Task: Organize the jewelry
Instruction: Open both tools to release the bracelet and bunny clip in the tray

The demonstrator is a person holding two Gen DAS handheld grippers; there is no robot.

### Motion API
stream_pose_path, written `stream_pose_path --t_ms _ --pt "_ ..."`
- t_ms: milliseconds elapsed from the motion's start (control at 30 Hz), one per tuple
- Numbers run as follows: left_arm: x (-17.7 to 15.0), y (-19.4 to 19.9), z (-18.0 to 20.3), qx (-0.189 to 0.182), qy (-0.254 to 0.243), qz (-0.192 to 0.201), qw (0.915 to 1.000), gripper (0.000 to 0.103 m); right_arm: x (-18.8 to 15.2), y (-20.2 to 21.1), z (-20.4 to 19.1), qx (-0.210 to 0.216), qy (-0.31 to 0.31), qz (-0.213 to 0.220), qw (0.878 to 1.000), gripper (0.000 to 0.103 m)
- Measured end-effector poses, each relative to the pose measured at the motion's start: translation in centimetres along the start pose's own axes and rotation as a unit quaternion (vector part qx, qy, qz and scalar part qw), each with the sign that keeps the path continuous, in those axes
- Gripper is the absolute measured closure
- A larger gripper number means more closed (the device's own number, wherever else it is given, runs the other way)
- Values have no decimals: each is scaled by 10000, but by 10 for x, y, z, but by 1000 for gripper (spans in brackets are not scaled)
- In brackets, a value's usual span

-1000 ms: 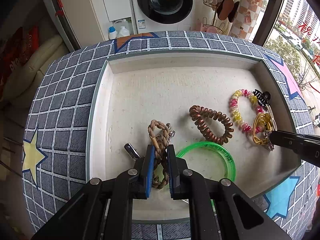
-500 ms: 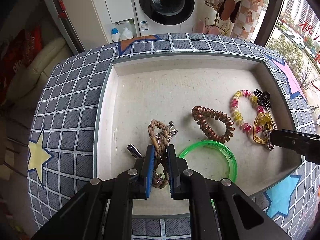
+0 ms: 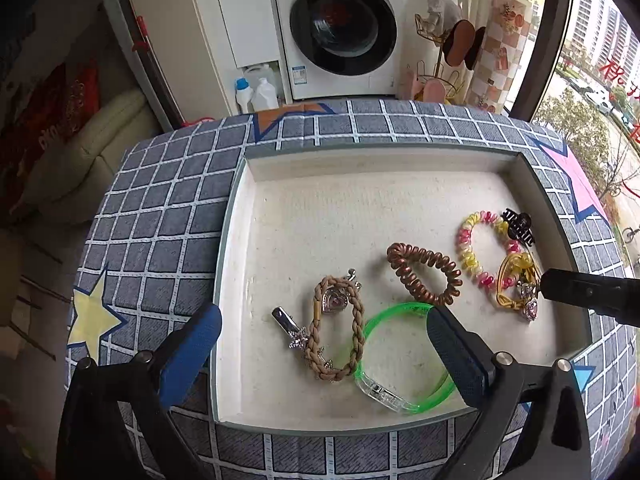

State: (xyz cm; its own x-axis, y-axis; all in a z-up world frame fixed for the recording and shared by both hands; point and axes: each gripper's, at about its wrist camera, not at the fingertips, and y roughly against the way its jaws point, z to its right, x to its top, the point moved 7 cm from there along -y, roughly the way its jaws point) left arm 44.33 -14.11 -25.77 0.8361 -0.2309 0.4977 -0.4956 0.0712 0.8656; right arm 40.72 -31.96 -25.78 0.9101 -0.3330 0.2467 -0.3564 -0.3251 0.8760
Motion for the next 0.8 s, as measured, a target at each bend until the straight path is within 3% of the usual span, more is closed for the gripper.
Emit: stream_pose_path --t_ms 267,333,400,533,767,800 --pt "0 4 2 -23 -94 -104 9999 0 -1 5 -1 86 -111 19 9999 61" --pt "-2 5 2 12 -117 -153 9998 0 -2 7 -2 92 -111 30 9999 41" --pt "-5 7 0 31 -107 -203 9997 0 -3 8 -3 109 -127 49 9998 30" --pt "-14 14 -2 11 -56 -305 9995 0 -8 12 -3 79 -159 27 9998 22" --pt "-36 34 -3 -58 -101 -371 9992 0 -26 23 -5 -246 79 54 9997 20" --pt "-41 38 -3 -54 -108 -375 9992 0 -30 25 -7 -267 107 68 9996 14"
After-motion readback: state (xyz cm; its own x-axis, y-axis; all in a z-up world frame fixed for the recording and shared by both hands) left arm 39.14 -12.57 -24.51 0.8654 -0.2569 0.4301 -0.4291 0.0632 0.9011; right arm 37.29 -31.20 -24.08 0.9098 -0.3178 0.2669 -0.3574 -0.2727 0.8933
